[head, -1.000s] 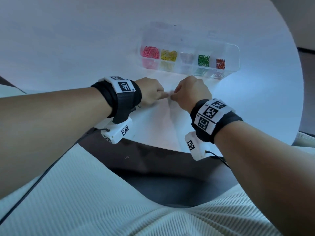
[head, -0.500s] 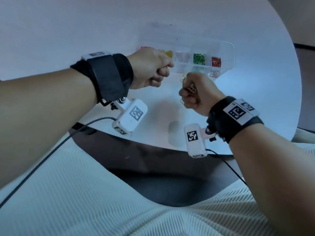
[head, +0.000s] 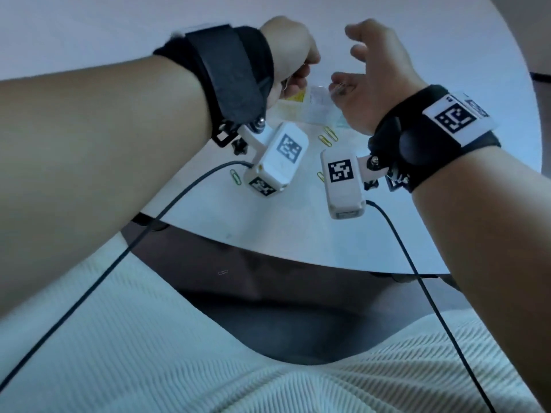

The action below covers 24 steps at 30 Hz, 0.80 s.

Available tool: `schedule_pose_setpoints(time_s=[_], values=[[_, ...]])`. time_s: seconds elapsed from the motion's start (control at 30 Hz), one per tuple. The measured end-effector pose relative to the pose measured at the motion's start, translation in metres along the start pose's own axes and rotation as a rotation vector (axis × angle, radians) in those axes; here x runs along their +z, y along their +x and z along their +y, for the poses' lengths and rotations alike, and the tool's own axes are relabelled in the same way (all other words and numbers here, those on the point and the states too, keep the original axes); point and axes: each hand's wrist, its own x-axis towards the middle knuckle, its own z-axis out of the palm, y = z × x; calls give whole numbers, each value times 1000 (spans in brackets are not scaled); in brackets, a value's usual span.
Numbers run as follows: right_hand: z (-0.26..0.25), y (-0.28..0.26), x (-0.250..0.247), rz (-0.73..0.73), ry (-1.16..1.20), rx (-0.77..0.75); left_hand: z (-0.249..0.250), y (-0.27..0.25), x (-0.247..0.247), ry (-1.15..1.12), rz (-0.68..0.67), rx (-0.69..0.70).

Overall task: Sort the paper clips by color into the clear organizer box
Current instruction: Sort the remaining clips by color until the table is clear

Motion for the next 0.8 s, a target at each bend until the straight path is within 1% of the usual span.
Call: schedule_pose_setpoints(time_s=[0.07, 0.17, 0.23, 0.3, 0.4, 0.43, 0.5, 0.53, 0.57, 0.6, 0.63, 0.7, 0.73, 0.77, 0.8], values=[[0, 0, -2, -29, 1, 9, 6, 5, 8, -14, -19, -7], [-1, -4, -9, -20, -5, -65, 14, 14, 18, -67, -104, -10], [1, -8, -17, 52, 17, -178, 17, 20, 25, -44, -146, -3], [3, -11, -27, 133, 29, -300, 19, 25, 32, 32, -129, 13], [11, -11, -43, 232, -88, -428, 18, 21, 40, 120, -153, 100], [14, -11, -47, 255, -176, -450, 16, 18, 40, 208, -135, 164], [22, -9, -52, 260, -399, -436, 10, 4, 39, 426, -69, 341], [26, -7, -53, 231, -517, -402, 6, -5, 37, 544, -39, 416], [31, -5, -53, 188, -640, -371, 1, -15, 34, 652, -34, 453], [36, -3, -53, 137, -781, -351, -6, -23, 33, 766, -57, 479], [41, -1, -53, 81, -952, -353, -15, -31, 33, 903, -107, 520], [52, 3, -52, 2, -1304, -431, -38, -42, 42, 1218, -299, 636], [57, 5, -51, -20, -1385, -491, -51, -46, 48, 1375, -396, 693], [62, 8, -51, -29, -1394, -529, -64, -48, 54, 1489, -463, 746], [66, 11, -51, -29, -1383, -563, -76, -47, 58, 1537, -498, 783]])
